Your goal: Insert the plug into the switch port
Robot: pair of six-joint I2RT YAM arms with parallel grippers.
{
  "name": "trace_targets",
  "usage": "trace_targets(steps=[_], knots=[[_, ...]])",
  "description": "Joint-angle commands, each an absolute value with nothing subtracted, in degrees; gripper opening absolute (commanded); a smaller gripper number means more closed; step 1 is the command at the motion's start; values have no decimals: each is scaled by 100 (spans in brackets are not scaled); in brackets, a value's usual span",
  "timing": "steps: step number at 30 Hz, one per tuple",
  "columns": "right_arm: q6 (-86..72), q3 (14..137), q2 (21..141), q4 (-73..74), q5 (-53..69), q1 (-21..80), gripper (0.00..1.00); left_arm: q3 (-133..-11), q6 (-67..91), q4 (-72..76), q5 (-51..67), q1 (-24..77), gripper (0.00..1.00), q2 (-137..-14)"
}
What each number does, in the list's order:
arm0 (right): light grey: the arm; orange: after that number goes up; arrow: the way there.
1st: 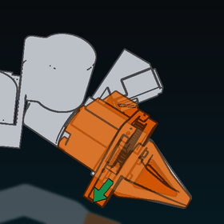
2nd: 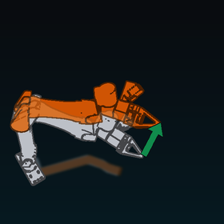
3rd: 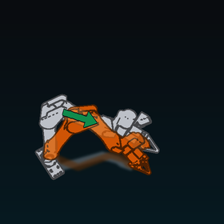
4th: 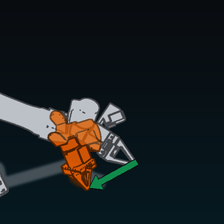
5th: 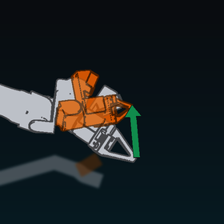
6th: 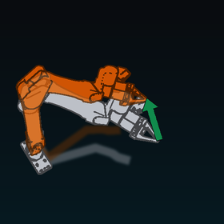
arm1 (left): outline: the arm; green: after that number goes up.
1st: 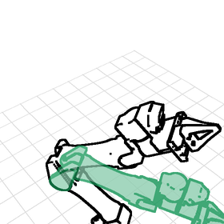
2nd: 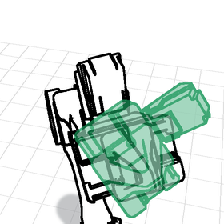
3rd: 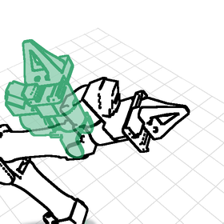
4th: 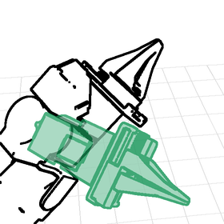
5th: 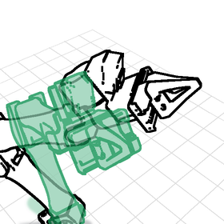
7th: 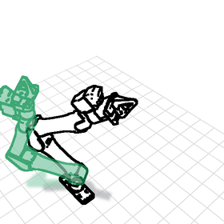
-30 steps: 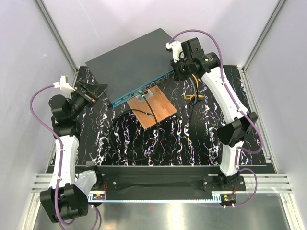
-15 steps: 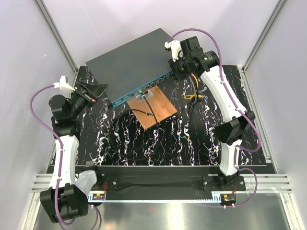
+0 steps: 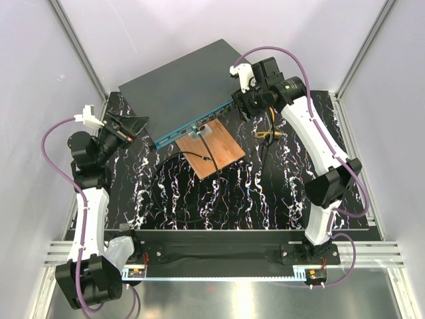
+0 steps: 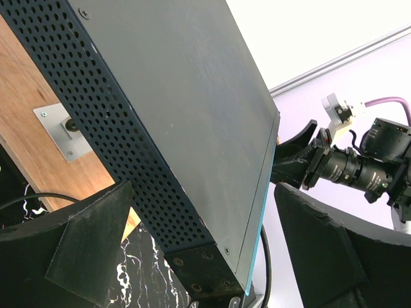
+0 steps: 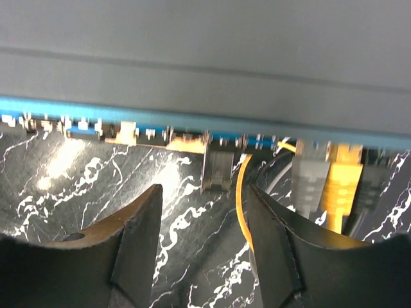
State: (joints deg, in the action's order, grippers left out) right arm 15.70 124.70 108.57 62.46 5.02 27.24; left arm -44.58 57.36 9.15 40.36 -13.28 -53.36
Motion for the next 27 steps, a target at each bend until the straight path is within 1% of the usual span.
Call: trace_targets(steps=[1,4,5,7,8,11,16,23,27], knots=[[1626,12305,10424,6205,387,2690,59,-4526,5616,1231,4105,-1362,99,-5265],[1582,12129,10292,6205,352,2672,54,-4518,5625,1257,4104,-1362,99,-5265],[1556,12094,10222,6162,308,2672,46,-4518,5634,1257,4096,-1362,99,-5265],[1425,12024,10152,6082,273,2654,35,-4509,5651,1257,4078,-1362,99,-5273],[1389,12006,10099,5986,220,2646,32,-4509,5660,1266,4078,-1362,99,-5273],[1318,11953,10063,5802,141,2646,32,-4518,5660,1257,4061,-1354,99,-5282],[1239,12085,10213,5722,141,2654,27,-4535,5651,1248,4078,-1362,99,-5282],[1169,12357,10459,5520,123,2645,26,-4526,5669,1309,4078,-1362,99,-5291],[1064,12340,10476,5274,193,2646,27,-4526,5660,1318,4087,-1362,99,-5291]])
